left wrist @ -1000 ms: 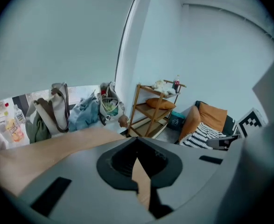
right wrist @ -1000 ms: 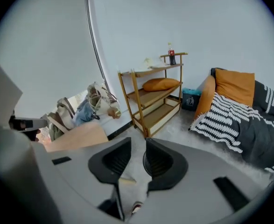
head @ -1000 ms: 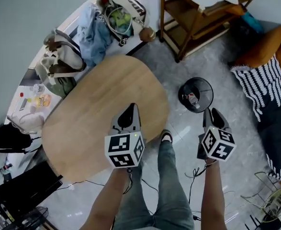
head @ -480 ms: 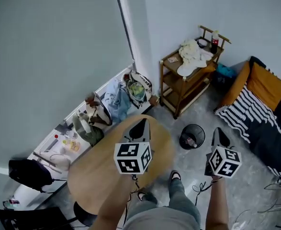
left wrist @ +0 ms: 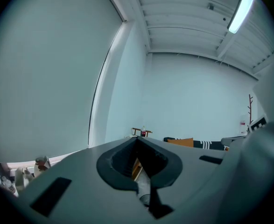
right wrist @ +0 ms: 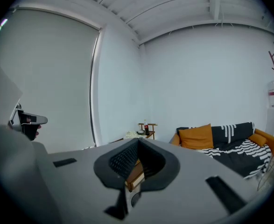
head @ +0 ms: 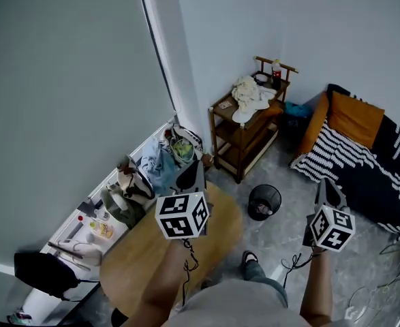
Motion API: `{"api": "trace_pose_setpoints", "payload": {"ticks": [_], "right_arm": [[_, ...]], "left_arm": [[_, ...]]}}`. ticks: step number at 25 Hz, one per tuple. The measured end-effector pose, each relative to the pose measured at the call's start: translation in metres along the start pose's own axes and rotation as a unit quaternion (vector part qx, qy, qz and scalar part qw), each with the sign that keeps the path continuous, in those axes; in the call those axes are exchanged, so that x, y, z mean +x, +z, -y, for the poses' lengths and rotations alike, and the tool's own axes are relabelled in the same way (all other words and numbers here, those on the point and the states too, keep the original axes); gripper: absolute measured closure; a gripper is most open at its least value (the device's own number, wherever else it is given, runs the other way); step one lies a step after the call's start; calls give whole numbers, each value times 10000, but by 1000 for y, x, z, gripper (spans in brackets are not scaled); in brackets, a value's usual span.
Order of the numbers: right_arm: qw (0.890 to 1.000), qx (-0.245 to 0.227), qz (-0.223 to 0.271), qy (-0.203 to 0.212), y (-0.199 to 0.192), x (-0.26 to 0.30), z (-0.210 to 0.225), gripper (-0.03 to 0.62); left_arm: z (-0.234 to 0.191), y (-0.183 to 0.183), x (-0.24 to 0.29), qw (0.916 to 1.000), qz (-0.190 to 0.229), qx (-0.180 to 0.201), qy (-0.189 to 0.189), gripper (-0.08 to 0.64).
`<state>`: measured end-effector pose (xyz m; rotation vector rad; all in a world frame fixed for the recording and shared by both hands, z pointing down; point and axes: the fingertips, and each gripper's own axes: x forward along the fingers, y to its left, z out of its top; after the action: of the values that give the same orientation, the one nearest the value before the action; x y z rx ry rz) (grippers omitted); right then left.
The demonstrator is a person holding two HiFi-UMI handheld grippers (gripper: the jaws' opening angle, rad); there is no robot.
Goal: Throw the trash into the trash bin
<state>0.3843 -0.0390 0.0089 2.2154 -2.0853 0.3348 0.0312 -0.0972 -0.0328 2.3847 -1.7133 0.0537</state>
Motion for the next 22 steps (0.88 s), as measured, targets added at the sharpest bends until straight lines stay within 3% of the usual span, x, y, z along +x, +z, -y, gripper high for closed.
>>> {"api": "trace_pose_setpoints", "payload": {"ticks": [22], "right_arm": [[9999,87,-65,11,9,12,18,589]], "left_arm": [[16,-8,19,9998,-30,-211,33,549]]}}
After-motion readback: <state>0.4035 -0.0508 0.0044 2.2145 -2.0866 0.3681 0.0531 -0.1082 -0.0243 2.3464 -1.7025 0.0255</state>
